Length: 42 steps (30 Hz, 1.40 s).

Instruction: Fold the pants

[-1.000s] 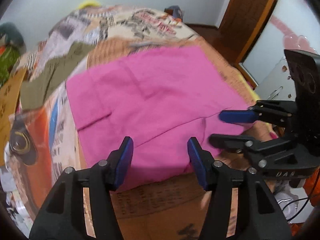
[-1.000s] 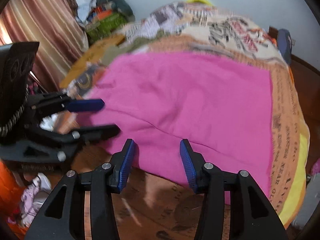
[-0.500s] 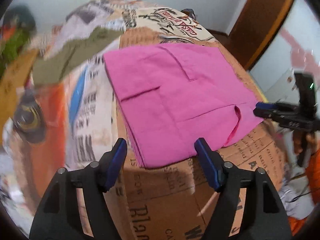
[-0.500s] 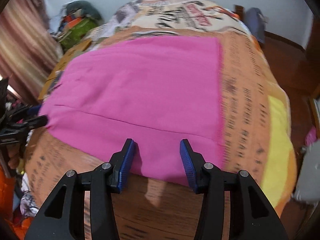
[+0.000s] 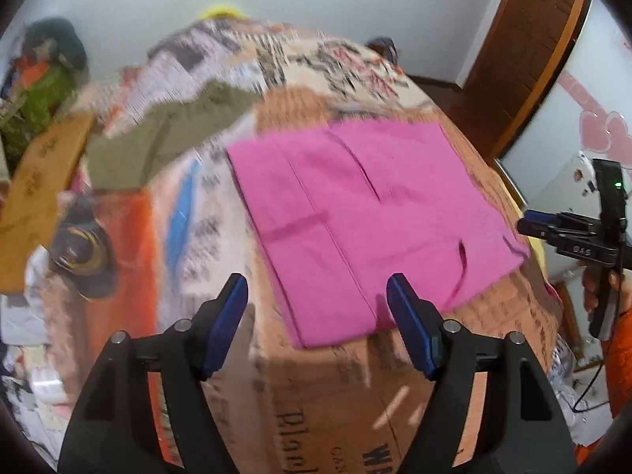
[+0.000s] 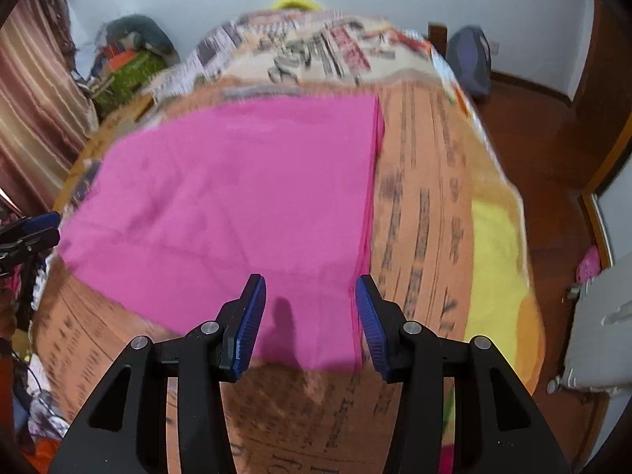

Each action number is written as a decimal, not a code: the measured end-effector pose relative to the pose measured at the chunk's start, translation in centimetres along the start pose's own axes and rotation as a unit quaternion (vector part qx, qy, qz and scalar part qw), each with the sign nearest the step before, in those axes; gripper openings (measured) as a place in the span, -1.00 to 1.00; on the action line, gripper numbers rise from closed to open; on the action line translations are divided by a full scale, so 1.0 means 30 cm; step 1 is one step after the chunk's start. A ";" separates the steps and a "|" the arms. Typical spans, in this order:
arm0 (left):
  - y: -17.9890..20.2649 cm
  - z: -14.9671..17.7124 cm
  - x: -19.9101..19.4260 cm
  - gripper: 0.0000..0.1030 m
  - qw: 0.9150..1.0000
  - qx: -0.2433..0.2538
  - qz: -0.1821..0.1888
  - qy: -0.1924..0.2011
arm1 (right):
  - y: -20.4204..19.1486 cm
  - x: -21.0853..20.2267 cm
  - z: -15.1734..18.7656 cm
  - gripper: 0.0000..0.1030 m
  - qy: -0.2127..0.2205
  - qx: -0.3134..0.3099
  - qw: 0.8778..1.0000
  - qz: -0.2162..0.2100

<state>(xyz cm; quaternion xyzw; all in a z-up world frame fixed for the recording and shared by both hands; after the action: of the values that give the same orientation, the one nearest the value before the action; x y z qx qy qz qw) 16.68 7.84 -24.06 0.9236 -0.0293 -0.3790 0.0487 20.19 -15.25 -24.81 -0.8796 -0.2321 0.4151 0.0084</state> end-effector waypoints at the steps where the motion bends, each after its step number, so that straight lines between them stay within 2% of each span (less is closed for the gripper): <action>1: -0.011 -0.032 -0.012 0.41 1.000 0.001 -0.006 0.010 | -0.002 -0.012 -0.036 -0.15 0.013 -0.002 1.000 -0.002; 6: -0.073 -0.160 0.005 0.41 0.999 -0.009 -0.023 0.037 | -0.001 -0.009 -0.161 -0.09 0.052 0.000 0.999 -0.007; 13: -0.154 -0.239 0.176 0.41 0.999 -0.021 -0.036 0.020 | 0.023 0.084 -0.248 -0.07 0.064 0.006 0.998 -0.001; 22: -0.237 -0.255 0.364 0.41 0.997 -0.068 -0.028 -0.011 | 0.100 0.264 -0.285 -0.07 0.038 -0.004 0.999 0.021; 25: -0.232 -0.253 0.403 0.41 0.997 -0.064 -0.025 -0.019 | 0.130 0.329 -0.302 -0.07 0.032 -0.003 0.999 0.020; 27: -0.222 -0.239 0.429 0.31 0.998 -0.061 -0.021 -0.027 | 0.148 0.361 -0.317 -0.07 0.035 0.001 0.999 0.020; 29: -0.206 -0.223 0.453 0.14 0.997 -0.059 -0.015 -0.036 | 0.165 0.392 -0.334 -0.07 0.042 0.008 0.999 0.021; 32: -0.190 -0.202 0.482 0.12 0.998 -0.050 -0.025 -0.038 | 0.189 0.452 -0.352 -0.09 0.037 0.023 0.999 0.017; 34: -0.189 -0.200 0.487 0.09 0.997 -0.055 -0.027 -0.035 | 0.193 0.489 -0.352 -0.31 0.026 0.027 0.999 0.012; 35: -0.189 -0.201 0.485 0.01 0.997 -0.060 -0.026 -0.033 | 0.192 0.509 -0.346 -0.35 0.018 0.029 0.999 0.007; 36: -0.189 -0.202 0.482 -0.08 0.997 -0.062 -0.025 -0.032 | 0.190 0.522 -0.341 -0.46 0.013 0.030 0.999 0.002; 37: -0.186 -0.206 0.478 -0.34 0.997 -0.061 -0.023 -0.030 | 0.188 0.530 -0.338 -0.61 0.011 0.030 0.999 -0.002; 38: -0.175 -0.208 0.470 -0.45 0.998 -0.060 -0.013 -0.029 | 0.181 0.538 -0.336 -0.72 0.011 0.024 1.000 -0.002; 39: -0.170 -0.212 0.462 -0.47 0.998 -0.056 -0.016 -0.024 | 0.178 0.537 -0.334 -0.86 0.011 0.018 1.000 0.001; 40: -0.163 -0.215 0.454 -0.55 0.998 -0.048 -0.019 -0.020 | 0.175 0.537 -0.332 -0.87 0.012 0.007 1.000 0.008; 42: -0.149 -0.225 0.436 -0.58 0.999 -0.030 -0.031 -0.010 | 0.176 0.536 -0.332 -0.89 0.018 -0.009 1.000 0.017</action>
<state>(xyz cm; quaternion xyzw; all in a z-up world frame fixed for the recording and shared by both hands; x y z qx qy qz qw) 30.80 11.55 -28.89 0.9183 0.0102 -0.3903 0.0649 38.44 -11.51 -31.06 -0.8908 -0.2211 0.3970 -0.0022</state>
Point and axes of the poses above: each gripper's, at about its wrist camera, not at the fingertips, and x roughly the way its jaws point, y to its right, z to its underside, the point moved 8 cm from there along x, roughly the way its jaws point, and after that the axes turned 12 degrees about y, right-handed, at the moved point
